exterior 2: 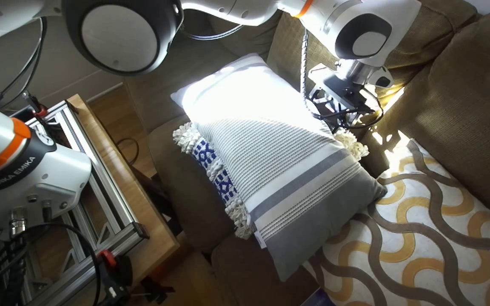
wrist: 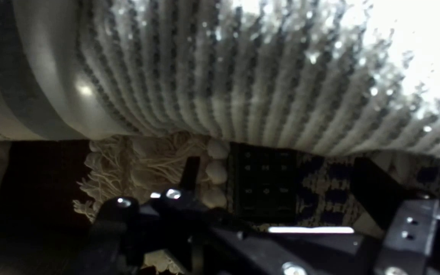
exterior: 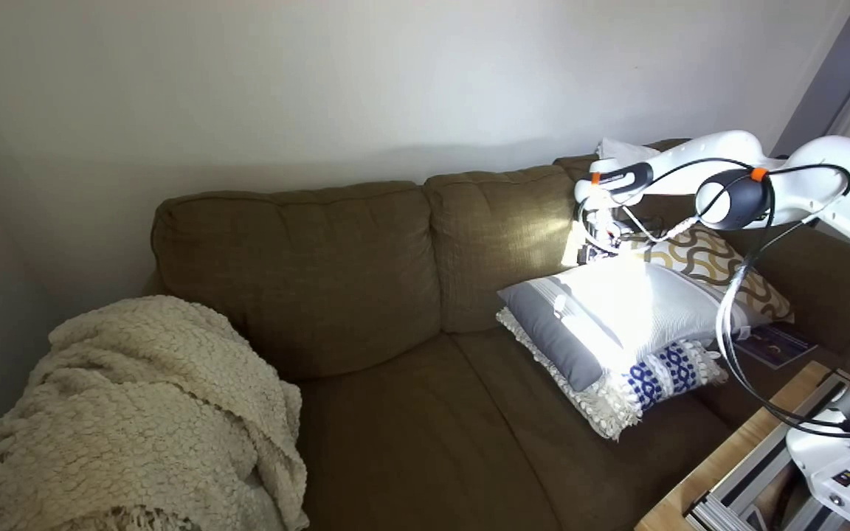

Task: Remove the black remote below the grey pillow and then put it on the grey pillow

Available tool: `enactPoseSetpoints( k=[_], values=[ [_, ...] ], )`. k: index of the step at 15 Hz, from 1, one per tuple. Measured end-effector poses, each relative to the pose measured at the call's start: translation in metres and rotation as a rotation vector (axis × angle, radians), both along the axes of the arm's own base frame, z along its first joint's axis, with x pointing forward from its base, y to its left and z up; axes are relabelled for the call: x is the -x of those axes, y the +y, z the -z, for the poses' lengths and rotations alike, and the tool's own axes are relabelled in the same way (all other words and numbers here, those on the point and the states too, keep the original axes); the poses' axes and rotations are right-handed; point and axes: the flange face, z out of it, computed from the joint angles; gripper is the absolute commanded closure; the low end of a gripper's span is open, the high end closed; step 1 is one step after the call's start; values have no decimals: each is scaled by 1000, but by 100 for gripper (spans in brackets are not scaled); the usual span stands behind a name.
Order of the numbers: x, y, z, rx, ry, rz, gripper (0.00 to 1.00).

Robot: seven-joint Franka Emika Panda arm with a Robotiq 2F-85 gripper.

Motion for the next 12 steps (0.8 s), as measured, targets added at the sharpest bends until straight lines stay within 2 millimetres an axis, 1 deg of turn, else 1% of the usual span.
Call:
enactPoseSetpoints(
  k=[3, 6, 7, 8, 9, 10, 12],
  values=[
    [0, 3, 23, 23, -36, -14, 0],
    [-2, 9, 39, 41, -74, -32, 0],
    [-3, 12, 42, 45, -78, -40, 25],
    [-4, 14, 43, 52, -83, -49, 26],
    [-5, 15, 43, 60, -88, -58, 32],
    [-7, 17, 43, 66, -91, -66, 43],
    [-8, 18, 42, 76, -89, -78, 58]
  ],
)
